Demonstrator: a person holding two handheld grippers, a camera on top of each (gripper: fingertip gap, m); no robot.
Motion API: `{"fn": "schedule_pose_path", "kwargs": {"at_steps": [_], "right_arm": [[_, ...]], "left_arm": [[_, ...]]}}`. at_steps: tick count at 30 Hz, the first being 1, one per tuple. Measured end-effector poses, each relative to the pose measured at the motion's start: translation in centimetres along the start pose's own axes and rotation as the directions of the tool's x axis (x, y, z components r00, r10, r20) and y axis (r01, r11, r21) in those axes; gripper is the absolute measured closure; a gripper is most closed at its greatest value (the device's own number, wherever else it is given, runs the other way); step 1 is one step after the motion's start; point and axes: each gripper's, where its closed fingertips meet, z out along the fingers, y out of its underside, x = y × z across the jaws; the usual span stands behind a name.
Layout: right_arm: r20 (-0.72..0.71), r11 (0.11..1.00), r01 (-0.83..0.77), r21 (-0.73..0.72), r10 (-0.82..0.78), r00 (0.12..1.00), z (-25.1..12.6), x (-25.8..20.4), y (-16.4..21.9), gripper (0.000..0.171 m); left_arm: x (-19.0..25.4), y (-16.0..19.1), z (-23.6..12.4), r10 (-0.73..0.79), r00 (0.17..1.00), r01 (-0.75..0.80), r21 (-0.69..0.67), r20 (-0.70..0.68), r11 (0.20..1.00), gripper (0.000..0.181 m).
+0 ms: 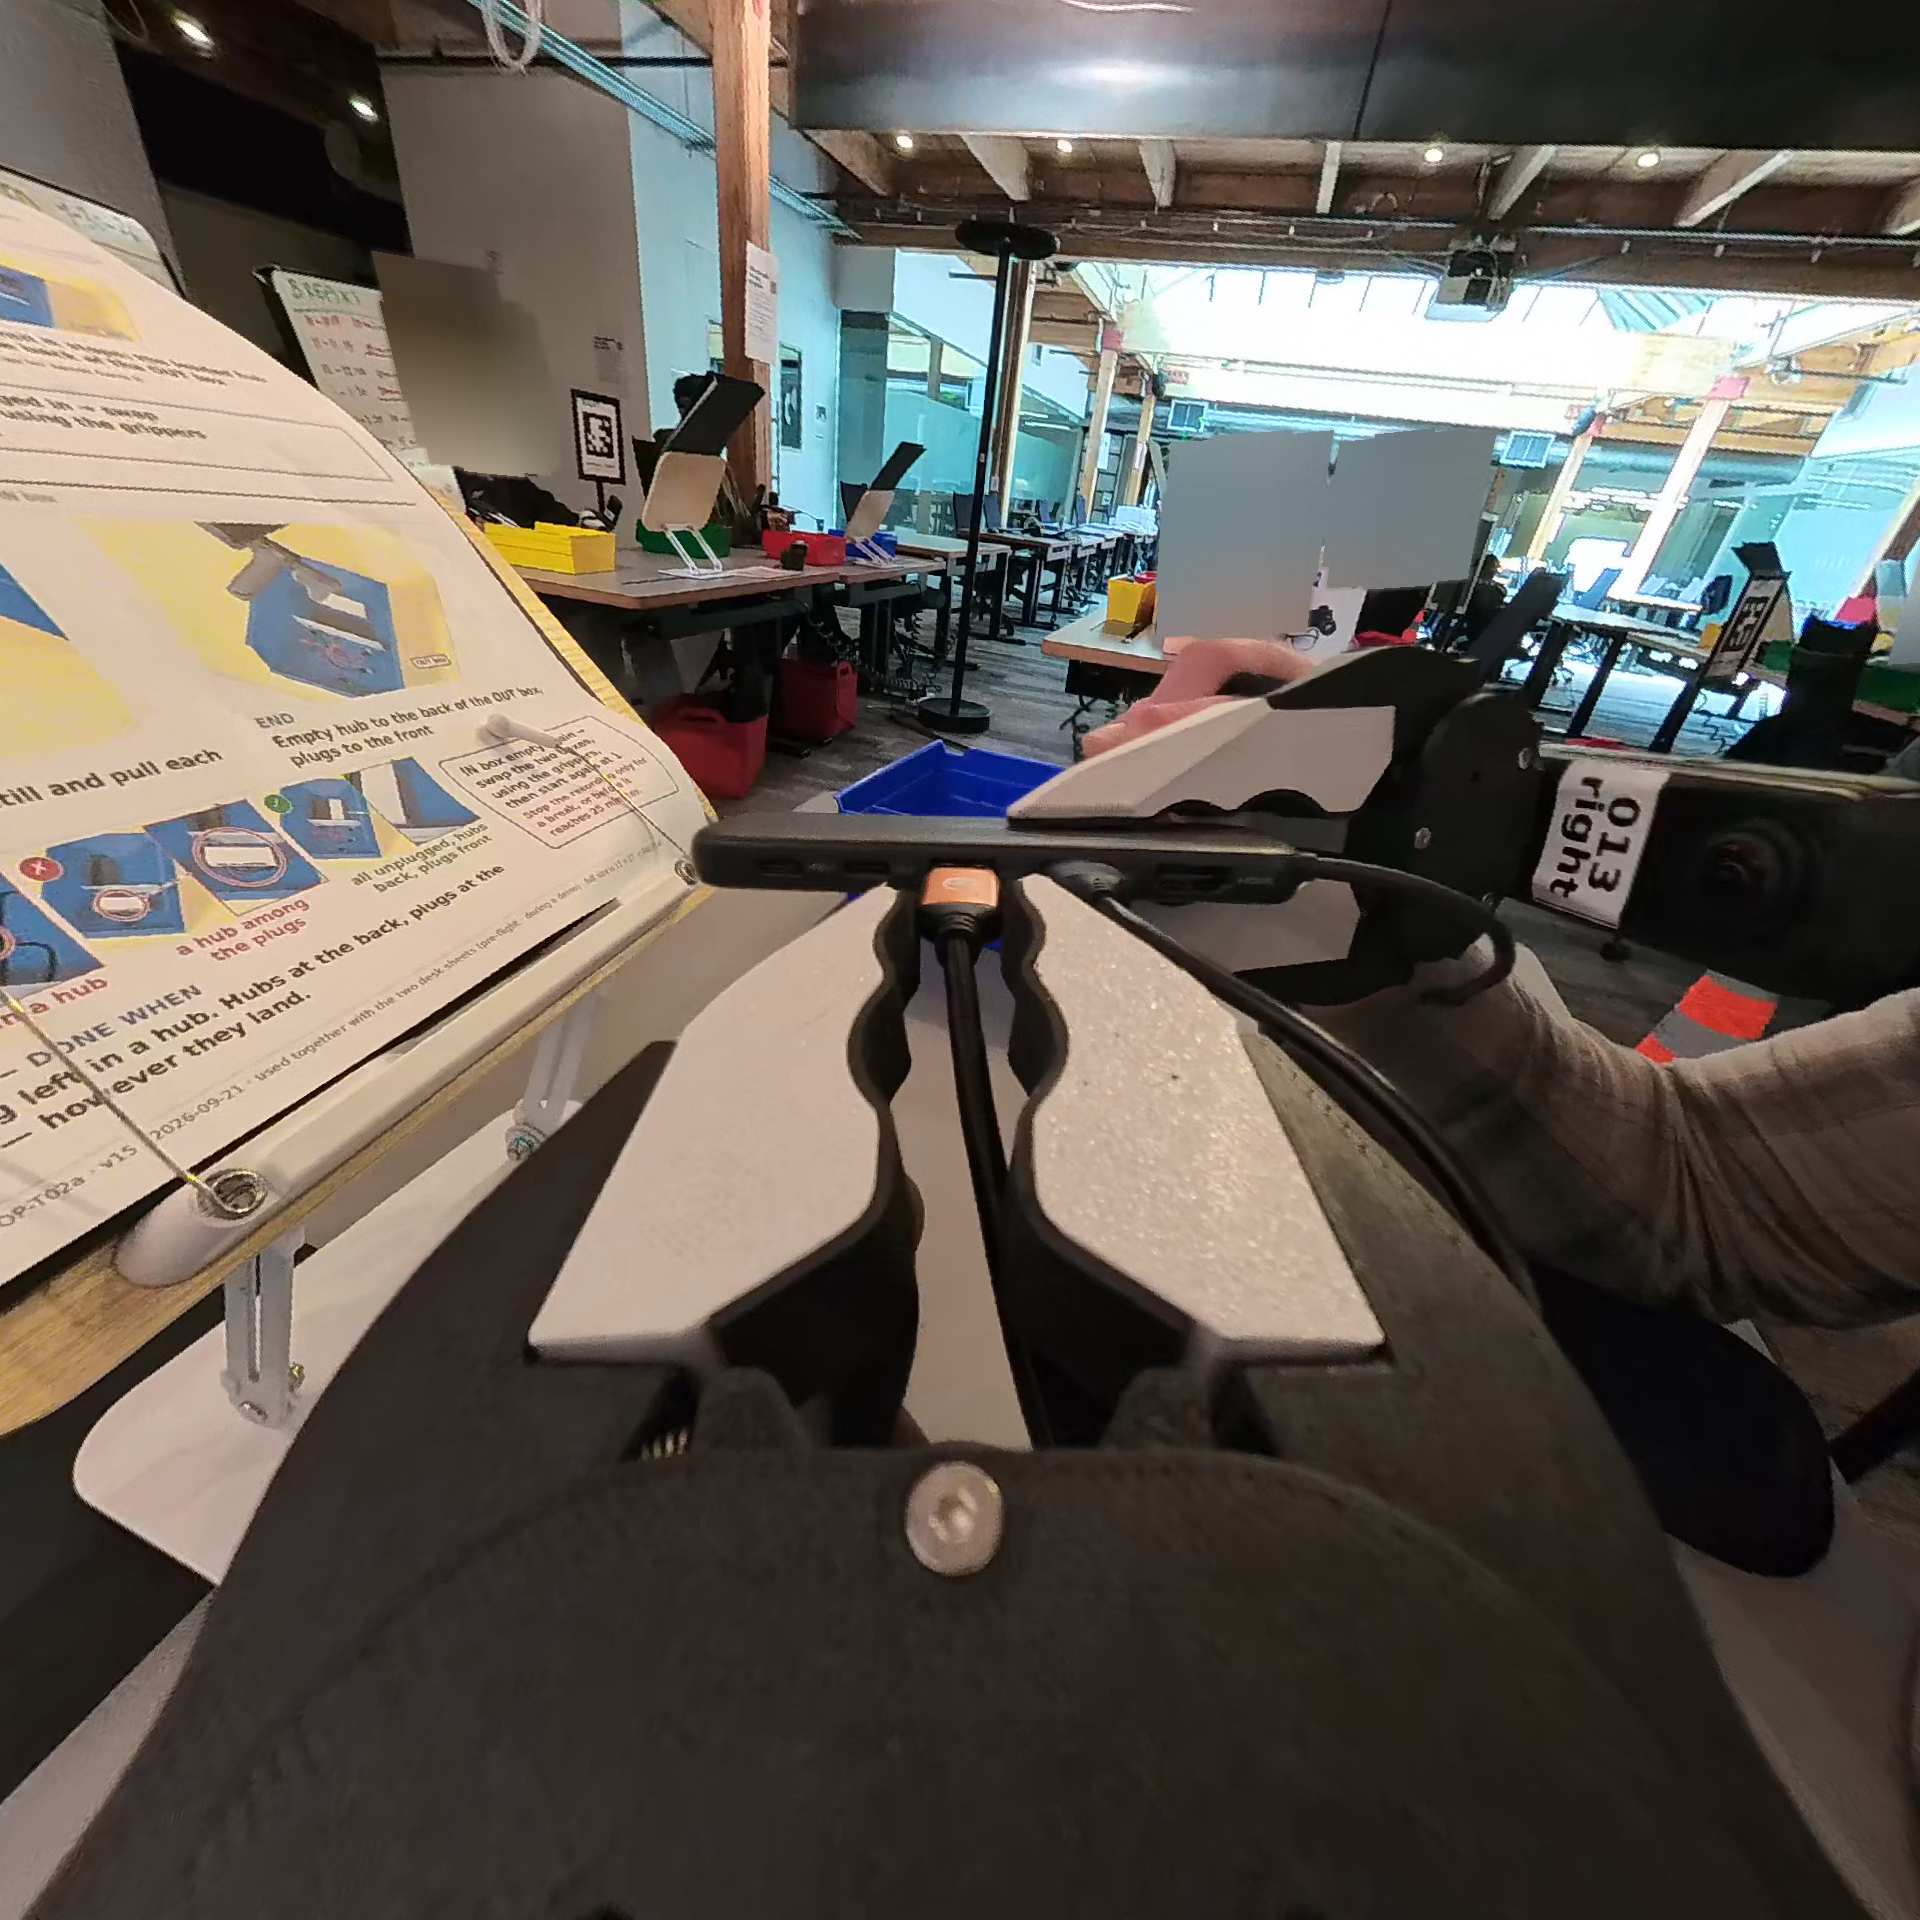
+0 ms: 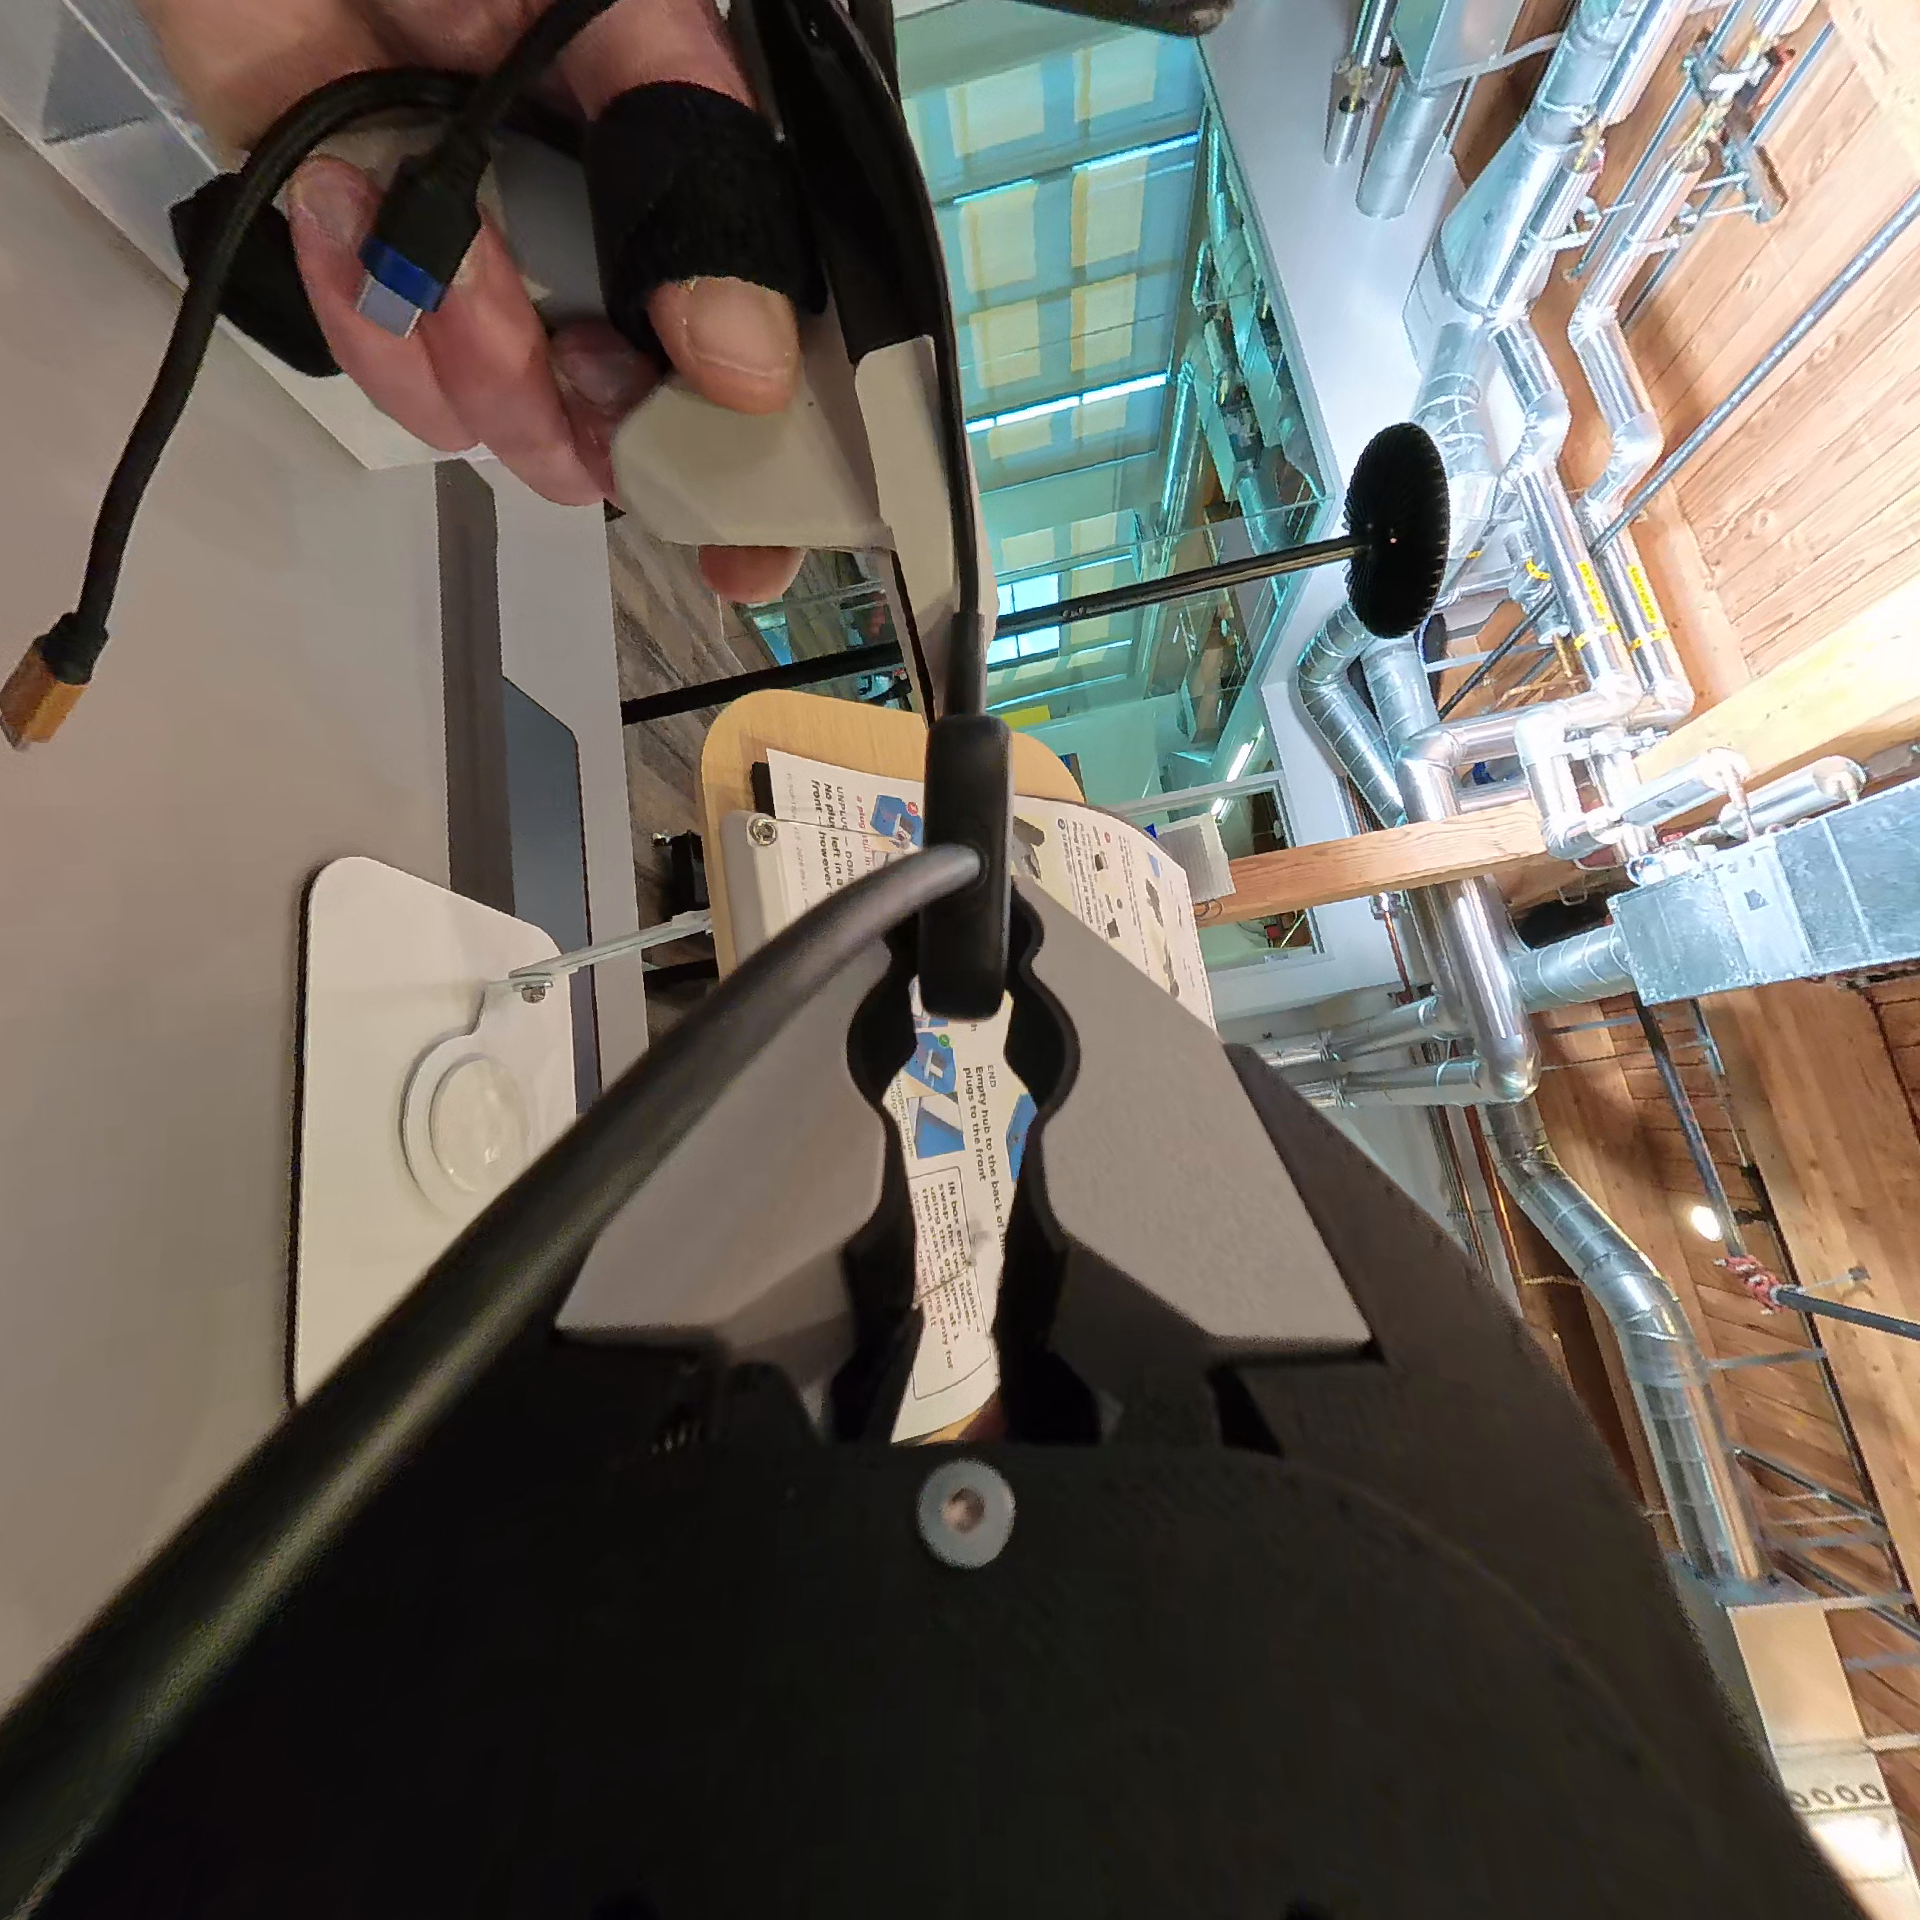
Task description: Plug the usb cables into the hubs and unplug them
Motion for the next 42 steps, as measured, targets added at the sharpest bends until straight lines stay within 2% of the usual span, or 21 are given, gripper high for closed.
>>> {"fn": "schedule_pose_path", "kwargs": {"at_steps": [11, 20, 29, 42], "right_arm": [[0.027, 0.999, 0.019, 0.034, -0.02, 0.999, -0.2, -0.6, -1.5, 0.163], [0.069, 0.996, -0.032, 0.085, 0.026, 0.997, -1.0, -0.5, -1.7, 0.161], [0.043, 0.996, -0.056, 0.076, 0.053, 0.998, -0.8, -0.1, -1.4, 0.161], [0.049, 0.997, -0.045, 0.064, 0.042, 0.998, -0.9, -0.4, -1.4, 0.161]], "left_arm": [[0.8, 0.3, -0.9, 0.013, 0.999, -0.017, -0.07, -0.053, 0.997, 0.166], [1.3, 0.4, -0.5, -0.028, 0.993, 0.024, -0.034, -0.112, 0.999, 0.166], [0.9, -0.2, -0.9, 0.023, 0.996, -0.024, -0.003, -0.083, 1.0, 0.167], [0.8, 0.3, -0.5, 0.051, 0.997, -0.054, -0.041, -0.052, 0.998, 0.167]]}}
